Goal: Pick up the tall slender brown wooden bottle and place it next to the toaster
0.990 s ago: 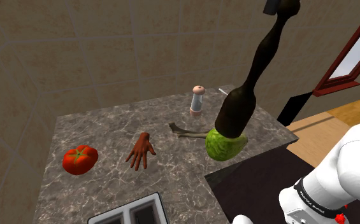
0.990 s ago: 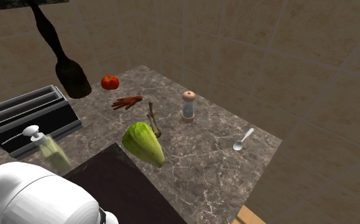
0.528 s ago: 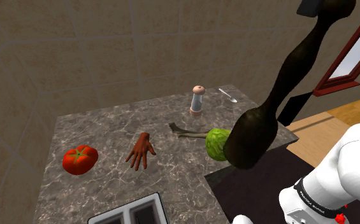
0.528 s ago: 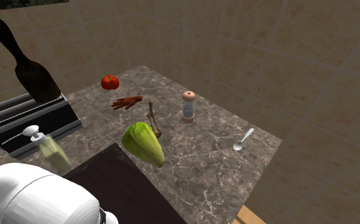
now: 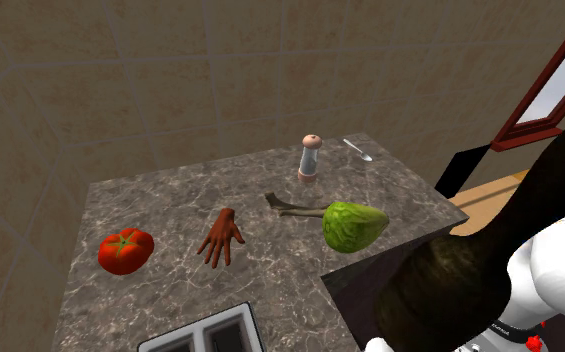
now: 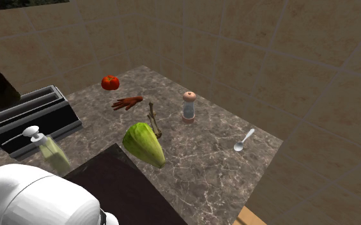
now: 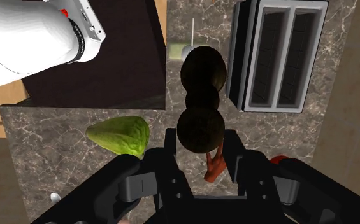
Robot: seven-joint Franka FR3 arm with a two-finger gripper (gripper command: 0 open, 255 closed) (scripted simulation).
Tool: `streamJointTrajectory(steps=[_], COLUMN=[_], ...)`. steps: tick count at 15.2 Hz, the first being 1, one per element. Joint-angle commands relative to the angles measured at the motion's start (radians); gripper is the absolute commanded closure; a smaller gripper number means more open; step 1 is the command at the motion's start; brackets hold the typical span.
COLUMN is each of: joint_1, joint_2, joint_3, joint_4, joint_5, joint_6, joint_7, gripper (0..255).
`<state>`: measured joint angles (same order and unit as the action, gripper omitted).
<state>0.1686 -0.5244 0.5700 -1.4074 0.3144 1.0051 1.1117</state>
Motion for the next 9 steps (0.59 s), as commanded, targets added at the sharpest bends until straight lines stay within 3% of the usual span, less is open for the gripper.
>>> streamJointTrajectory(steps=[1, 6, 9], joint_1=[-0.003, -0.037, -0.088], joint_2=[0.012, 0.075, 0.141], joint_3=[0.055, 0.223, 0.383], joint_4=[0.041, 0.182, 0.295], joint_5=[0.022, 0.056, 0.051], joint_6=[-0.013, -0.047, -0.066], joint_7=[0.070, 0.246, 0.373], gripper=[255, 255, 255])
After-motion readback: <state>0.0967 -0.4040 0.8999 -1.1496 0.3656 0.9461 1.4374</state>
